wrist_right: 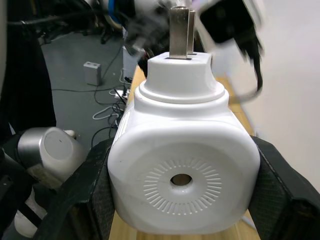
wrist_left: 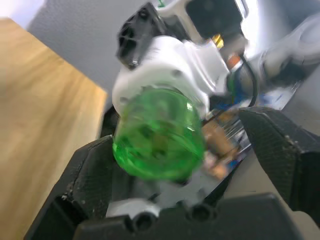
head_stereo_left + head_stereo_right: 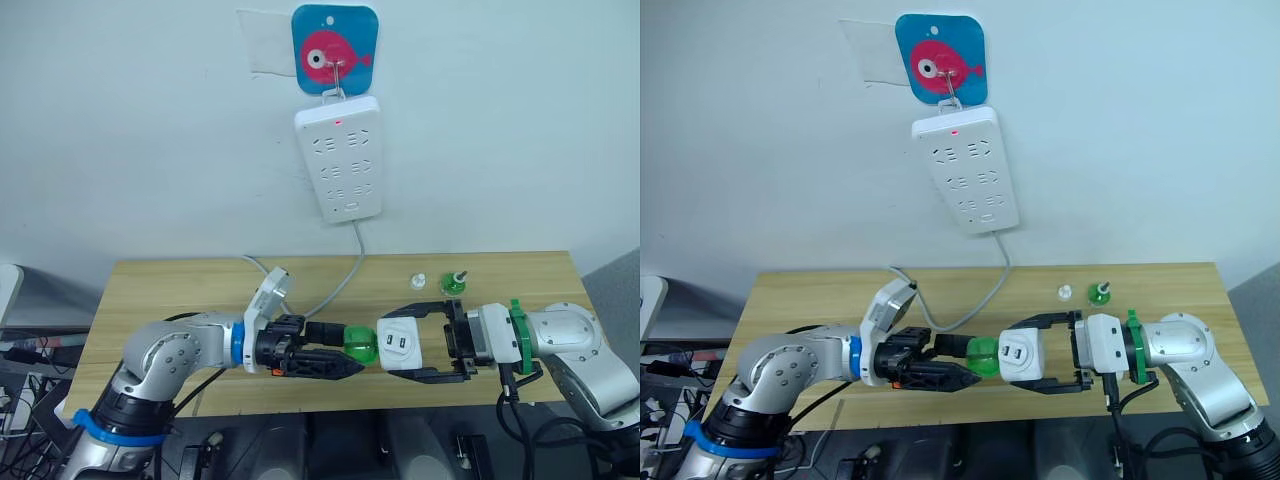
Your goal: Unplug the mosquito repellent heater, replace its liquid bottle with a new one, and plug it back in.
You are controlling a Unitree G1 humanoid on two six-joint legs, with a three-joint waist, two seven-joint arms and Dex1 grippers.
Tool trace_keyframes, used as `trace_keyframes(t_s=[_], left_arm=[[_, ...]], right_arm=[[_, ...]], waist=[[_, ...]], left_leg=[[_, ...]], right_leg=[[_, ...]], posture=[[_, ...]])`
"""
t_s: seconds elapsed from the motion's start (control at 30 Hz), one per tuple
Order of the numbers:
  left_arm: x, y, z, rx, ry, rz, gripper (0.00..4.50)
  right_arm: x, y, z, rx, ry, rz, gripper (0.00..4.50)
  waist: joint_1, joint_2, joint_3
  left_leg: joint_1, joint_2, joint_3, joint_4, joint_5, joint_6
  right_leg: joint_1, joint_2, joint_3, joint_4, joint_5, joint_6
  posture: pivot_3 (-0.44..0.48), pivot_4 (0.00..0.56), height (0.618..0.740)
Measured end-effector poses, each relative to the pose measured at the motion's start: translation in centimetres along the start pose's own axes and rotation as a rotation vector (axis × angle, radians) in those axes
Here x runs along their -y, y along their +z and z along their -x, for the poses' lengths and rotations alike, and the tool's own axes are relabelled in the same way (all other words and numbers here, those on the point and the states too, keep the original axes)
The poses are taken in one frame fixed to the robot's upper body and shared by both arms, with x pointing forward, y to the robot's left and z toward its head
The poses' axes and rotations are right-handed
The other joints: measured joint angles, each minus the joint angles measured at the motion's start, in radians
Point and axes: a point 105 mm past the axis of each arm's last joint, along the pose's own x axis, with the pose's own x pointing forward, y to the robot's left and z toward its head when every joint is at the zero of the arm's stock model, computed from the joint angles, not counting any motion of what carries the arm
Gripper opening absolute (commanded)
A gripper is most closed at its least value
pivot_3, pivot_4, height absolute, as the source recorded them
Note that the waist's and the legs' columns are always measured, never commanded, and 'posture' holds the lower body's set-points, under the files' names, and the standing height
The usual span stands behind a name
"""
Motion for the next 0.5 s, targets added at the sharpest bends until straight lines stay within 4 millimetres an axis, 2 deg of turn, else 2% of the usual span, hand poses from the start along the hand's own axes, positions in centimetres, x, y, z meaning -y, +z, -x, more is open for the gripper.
trace_keyframes(t_s=[0.13,0.23,0.37,0.5], left_arm=[[-1.0,0.1,0.3,-0.055,0.114,-0.295,4.50],[-2.5,0.2,0.0,-0.139,0.229,-0.535,4.50],[-3.4,0.8,-1.1,-0.173,0.299,-0.657,4.50],[-3.4,0.4,-2.9,-0.238,0.306,-0.746,4.50]], right_arm=[[0.3,-1.2,0.6,-0.053,-0.030,-0.075,2.98],[1.2,-2.2,1.4,-0.164,-0.050,-0.122,2.98],[1.9,-3.1,1.8,-0.238,-0.095,-0.203,2.98],[1.8,-3.1,1.6,-0.262,-0.113,-0.239,2.98]], waist=[[0.001,0.000,0.000],[0.003,0.000,0.000],[0.003,0.000,0.000],[0.001,0.000,0.000]], left_leg=[[0.000,0.000,0.000,0.000,0.000,0.000],[0.000,-0.001,0.001,0.000,0.000,0.000],[-0.002,-0.001,0.000,0.000,0.000,0.000],[-0.002,-0.001,0.001,0.000,0.000,0.001]], right_leg=[[0.000,-0.001,0.000,0.000,0.000,0.000],[0.000,-0.002,0.000,0.000,0.000,0.000],[-0.001,-0.002,-0.001,0.000,0.000,0.000],[-0.001,-0.002,-0.001,0.000,0.000,0.000]], posture=[[-0.077,0.281,0.740],[-0.077,0.281,0.740],[-0.077,0.279,0.740],[-0.086,0.283,0.740]])
